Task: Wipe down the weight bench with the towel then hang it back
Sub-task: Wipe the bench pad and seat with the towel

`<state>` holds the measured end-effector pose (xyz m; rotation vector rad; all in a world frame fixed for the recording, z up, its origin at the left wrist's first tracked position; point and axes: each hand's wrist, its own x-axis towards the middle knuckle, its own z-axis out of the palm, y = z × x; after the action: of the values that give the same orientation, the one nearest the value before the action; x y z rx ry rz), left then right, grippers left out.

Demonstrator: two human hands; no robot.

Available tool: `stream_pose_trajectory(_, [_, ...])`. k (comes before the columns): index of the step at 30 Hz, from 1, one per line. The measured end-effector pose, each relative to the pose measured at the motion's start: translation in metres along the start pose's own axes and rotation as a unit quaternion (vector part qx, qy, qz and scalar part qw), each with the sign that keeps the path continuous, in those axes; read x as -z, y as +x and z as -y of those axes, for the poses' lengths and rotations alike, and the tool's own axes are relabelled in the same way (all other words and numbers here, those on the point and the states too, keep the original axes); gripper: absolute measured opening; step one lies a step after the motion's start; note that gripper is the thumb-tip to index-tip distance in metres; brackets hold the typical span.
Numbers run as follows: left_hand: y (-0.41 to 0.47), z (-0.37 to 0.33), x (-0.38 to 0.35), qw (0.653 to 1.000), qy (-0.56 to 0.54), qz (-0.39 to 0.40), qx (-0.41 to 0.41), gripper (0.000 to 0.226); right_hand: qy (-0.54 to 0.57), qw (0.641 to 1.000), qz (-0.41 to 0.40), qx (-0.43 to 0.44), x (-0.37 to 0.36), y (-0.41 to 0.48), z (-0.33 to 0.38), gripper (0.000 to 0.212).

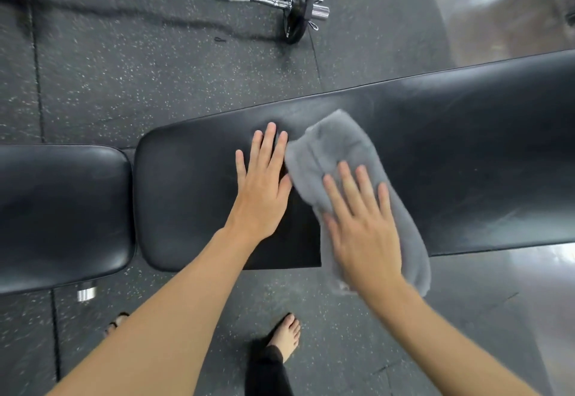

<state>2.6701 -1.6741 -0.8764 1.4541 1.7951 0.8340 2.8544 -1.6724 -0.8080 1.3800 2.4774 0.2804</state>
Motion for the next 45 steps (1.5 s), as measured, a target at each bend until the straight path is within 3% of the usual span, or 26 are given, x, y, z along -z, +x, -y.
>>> stream_pose_trajectory(6, [-0.006,0.018,0.01,0.999,-0.011,-0.011,-0.046,0.059,-0.016,0.995,0.019,0.101,-0.015,-0.044,0.007,0.056])
stream_pose_trajectory(8, [-0.012,0.029,0.016,0.999,-0.011,-0.034,-0.02,0.057,-0.022,0.991,0.021,0.132,-0.012,-0.031,0.004,0.055])
stream_pose_trajectory(12, [-0.035,0.061,0.029,0.995,0.027,-0.079,0.052,0.056,-0.001,0.997,-0.005,0.076,-0.003,0.033,0.027,0.055])
stream_pose_trajectory(16, [-0.051,0.093,0.051,0.991,0.054,-0.062,0.103,0.063,0.038,0.999,-0.015,0.008,-0.001,0.097,0.081,0.055])
stream_pose_trajectory(23, [-0.083,0.166,0.116,0.973,0.166,-0.044,0.152,0.059,0.086,0.991,0.005,0.1,-0.017,0.117,0.196,0.052])
stream_pose_trajectory(27, [-0.114,0.214,0.176,0.95,0.283,-0.06,0.116,0.05,0.159,0.98,0.002,0.12,-0.023,0.121,0.256,0.048])
stream_pose_trajectory(31, [-0.143,0.285,0.268,0.905,0.376,-0.131,0.149,0.046,0.343,0.931,0.05,0.112,-0.026,0.125,0.33,0.048])
stream_pose_trajectory(33, [-0.158,0.318,0.307,0.889,0.412,-0.118,0.159,0.05,0.476,0.872,0.094,0.074,-0.024,0.116,0.379,0.048])
stream_pose_trajectory(35, [-0.17,0.337,0.322,0.899,0.408,-0.087,0.134,0.055,0.537,0.839,0.09,0.001,-0.022,0.105,0.423,0.05])
stream_pose_trajectory(37, [-0.175,0.346,0.319,0.909,0.393,-0.086,0.113,0.056,0.531,0.845,0.052,-0.026,-0.019,0.098,0.462,0.051])
stream_pose_trajectory(41, [-0.175,0.356,0.316,0.918,0.362,-0.127,0.104,0.055,0.444,0.891,-0.011,0.094,-0.003,0.098,0.524,0.053])
stream_pose_trajectory(43, [-0.176,0.359,0.316,0.922,0.351,-0.133,0.1,0.055,0.389,0.908,-0.033,0.151,-0.002,0.118,0.522,0.052])
stream_pose_trajectory(45, [-0.176,0.359,0.315,0.921,0.349,-0.141,0.099,0.055,0.357,0.922,-0.035,0.15,-0.005,0.154,0.502,0.052])
